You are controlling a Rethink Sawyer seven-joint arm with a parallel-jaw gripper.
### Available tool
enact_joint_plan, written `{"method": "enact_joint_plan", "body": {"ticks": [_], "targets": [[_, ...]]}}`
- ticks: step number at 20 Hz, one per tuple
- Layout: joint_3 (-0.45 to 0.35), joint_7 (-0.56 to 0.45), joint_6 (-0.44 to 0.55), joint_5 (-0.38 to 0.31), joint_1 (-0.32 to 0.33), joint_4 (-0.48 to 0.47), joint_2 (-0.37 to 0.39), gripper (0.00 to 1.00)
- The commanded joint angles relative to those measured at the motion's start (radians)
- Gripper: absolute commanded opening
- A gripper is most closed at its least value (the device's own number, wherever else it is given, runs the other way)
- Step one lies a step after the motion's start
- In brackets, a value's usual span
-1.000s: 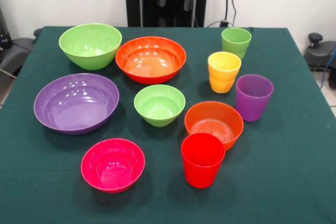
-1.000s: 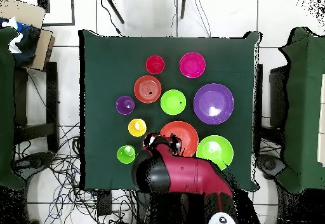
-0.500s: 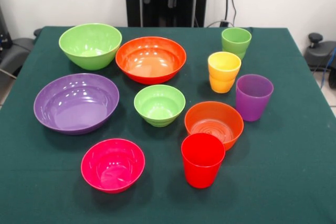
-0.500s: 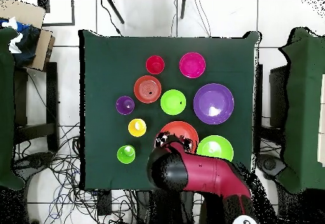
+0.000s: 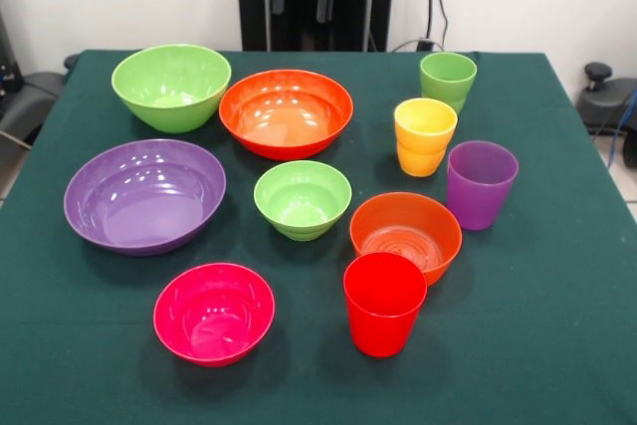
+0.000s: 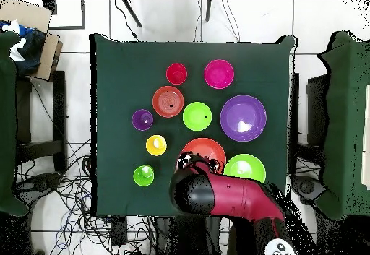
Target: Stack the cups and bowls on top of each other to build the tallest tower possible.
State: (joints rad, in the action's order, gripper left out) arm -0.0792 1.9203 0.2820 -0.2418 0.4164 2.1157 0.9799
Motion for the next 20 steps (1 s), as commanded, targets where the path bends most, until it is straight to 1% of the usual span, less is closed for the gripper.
{"method": "enact_joint_plan", "body": {"ticks": [1,5,13,20], "targets": [[-0.064,0.025,-0.018,-0.073,-0.044,-0.02,-0.104,1.0],[-0.045,0.061,-0.044,-0.059,-0.077,-0.037,-0.13,1.0],[-0.028,0.091,-0.038,-0.021,-0.12,-0.093,-0.169,1.0],[0.007,0.111,-0.054,-0.013,-0.16,-0.147,-0.214,1.0]]}}
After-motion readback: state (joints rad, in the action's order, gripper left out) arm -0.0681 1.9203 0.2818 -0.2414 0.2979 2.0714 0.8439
